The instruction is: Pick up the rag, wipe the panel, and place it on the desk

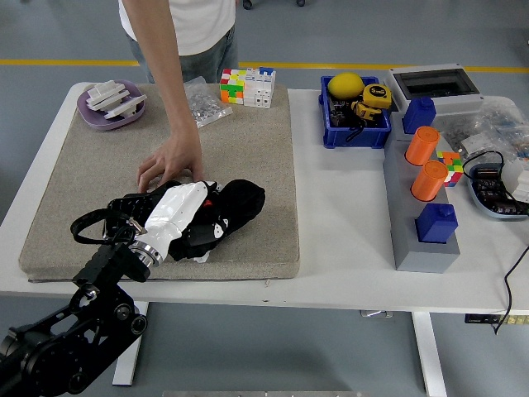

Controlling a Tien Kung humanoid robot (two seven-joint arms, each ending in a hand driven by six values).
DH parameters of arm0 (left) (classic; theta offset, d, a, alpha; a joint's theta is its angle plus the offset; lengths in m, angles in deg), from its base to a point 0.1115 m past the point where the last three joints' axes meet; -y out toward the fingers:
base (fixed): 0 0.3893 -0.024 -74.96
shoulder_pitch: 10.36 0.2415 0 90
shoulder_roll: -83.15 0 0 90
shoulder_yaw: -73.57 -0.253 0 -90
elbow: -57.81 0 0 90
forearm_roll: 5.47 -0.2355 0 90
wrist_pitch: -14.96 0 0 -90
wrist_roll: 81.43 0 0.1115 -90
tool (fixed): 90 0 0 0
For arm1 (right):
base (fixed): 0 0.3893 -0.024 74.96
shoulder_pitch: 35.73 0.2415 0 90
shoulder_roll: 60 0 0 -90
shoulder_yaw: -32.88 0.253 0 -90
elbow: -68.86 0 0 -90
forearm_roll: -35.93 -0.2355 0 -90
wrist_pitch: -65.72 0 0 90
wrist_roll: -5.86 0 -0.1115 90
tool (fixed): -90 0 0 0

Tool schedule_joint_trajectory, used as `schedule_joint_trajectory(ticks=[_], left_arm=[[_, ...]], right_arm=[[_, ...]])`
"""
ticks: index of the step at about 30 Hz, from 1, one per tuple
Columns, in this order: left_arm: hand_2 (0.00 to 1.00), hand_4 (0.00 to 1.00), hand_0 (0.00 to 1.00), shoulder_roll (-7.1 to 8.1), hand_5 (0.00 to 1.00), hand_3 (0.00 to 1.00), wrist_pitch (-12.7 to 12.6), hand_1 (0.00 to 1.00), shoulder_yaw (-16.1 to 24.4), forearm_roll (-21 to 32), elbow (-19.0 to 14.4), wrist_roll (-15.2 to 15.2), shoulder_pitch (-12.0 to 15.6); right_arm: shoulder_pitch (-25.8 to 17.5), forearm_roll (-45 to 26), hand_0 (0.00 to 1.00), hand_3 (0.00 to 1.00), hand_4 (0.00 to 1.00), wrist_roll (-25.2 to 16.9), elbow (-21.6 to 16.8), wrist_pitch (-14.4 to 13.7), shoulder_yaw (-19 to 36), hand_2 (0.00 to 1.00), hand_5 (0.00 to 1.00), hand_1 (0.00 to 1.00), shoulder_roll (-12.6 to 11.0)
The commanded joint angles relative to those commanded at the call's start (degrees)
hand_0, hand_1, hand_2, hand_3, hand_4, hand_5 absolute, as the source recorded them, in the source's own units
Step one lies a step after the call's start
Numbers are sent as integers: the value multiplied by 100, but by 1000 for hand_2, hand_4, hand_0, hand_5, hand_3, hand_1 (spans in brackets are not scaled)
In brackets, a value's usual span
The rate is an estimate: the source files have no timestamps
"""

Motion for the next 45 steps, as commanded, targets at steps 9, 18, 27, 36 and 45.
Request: schedule_joint_trajectory(ticks=[9,18,27,36,45], left_arm=[[541,200,260,-9,2,513,-42,234,347,-36,99,10,119],[540,200,277,51,2,511,-20,308,938,-115,167,23,322],[541,216,279,114,2,514,-28,336,1525,-185,153,38,609],[538,218,281,171,2,514,-44,339,1970,-221,310,66,724],[534,220,282,110,2,514,-75,341,2653,-298,301,66,913]], right_arm=[[0,112,689,564,965,-13,0,25,107,581,415,607,10],[-21,131,689,564,966,-17,0,37,128,581,415,607,1],[-41,59,689,564,968,-18,0,39,76,580,414,607,14],[-52,12,689,564,968,-14,0,38,16,581,414,607,26],[-78,-147,689,564,968,-5,0,17,-130,581,412,607,37]])
